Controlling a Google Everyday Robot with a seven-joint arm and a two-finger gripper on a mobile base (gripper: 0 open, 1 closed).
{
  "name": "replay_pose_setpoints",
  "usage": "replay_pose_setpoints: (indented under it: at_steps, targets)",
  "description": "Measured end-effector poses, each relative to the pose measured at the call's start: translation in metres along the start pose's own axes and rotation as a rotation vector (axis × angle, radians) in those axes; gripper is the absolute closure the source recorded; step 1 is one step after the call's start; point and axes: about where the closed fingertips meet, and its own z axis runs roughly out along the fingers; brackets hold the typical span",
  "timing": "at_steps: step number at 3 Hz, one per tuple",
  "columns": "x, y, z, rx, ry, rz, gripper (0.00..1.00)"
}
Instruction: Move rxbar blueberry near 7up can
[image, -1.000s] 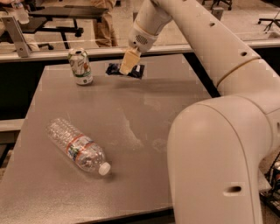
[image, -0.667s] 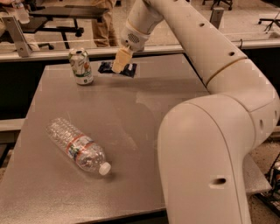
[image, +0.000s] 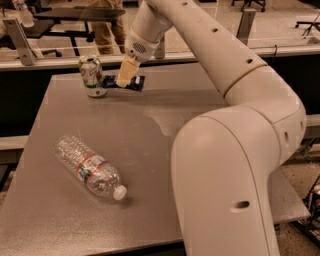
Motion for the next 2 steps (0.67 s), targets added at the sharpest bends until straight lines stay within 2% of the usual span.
replay_pose_setpoints:
  at_steps: [1,2]
  targets:
    - [-0.0011,-0.0009,0.0052,-0.002,-0.002,0.000,0.21]
    - [-0.0020,-0.0013,0.0093,-0.004,-0.002,-0.001,0.00]
